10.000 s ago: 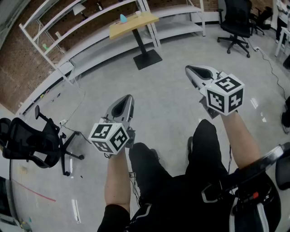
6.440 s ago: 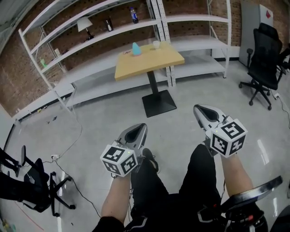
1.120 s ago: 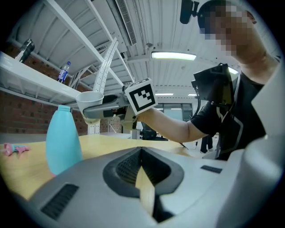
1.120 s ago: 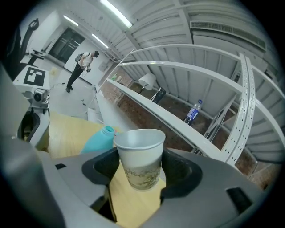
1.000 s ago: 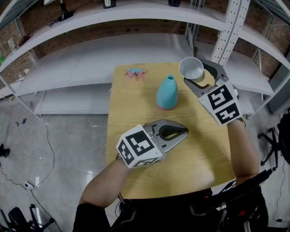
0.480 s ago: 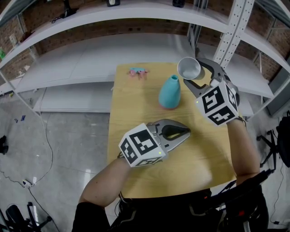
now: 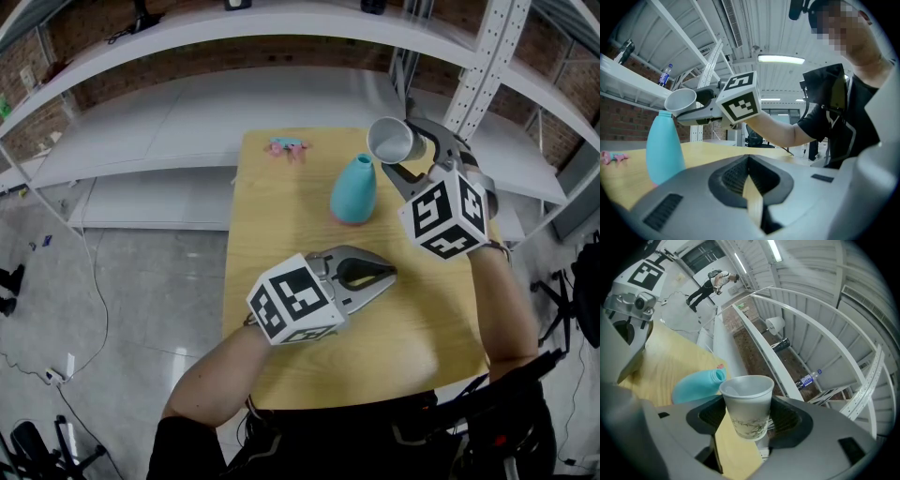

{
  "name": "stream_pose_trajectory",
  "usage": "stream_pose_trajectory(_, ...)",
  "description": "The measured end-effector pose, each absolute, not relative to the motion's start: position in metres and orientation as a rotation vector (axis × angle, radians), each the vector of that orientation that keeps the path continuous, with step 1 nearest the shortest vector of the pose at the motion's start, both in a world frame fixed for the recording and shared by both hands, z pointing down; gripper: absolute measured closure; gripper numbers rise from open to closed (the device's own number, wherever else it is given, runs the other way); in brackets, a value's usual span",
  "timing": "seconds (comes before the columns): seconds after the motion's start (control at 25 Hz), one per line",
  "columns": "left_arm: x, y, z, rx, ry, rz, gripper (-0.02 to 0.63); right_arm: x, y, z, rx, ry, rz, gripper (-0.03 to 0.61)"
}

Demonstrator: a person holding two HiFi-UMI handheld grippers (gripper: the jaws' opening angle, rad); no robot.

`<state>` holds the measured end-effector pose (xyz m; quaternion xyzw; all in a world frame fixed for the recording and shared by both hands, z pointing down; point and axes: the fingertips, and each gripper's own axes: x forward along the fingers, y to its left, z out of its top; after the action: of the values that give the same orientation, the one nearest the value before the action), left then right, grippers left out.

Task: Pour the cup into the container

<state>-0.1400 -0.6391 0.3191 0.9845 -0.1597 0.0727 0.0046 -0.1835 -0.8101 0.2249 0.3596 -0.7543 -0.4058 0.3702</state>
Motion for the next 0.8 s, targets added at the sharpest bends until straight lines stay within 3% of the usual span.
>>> stream_pose_trajectory(0.8,-0.1400,-0.6384,0.3189,3.085,-0.492,0.227,0.612,-0.1915,-0.8082,0.2220,0.896,-1.859,-1.129,0.276)
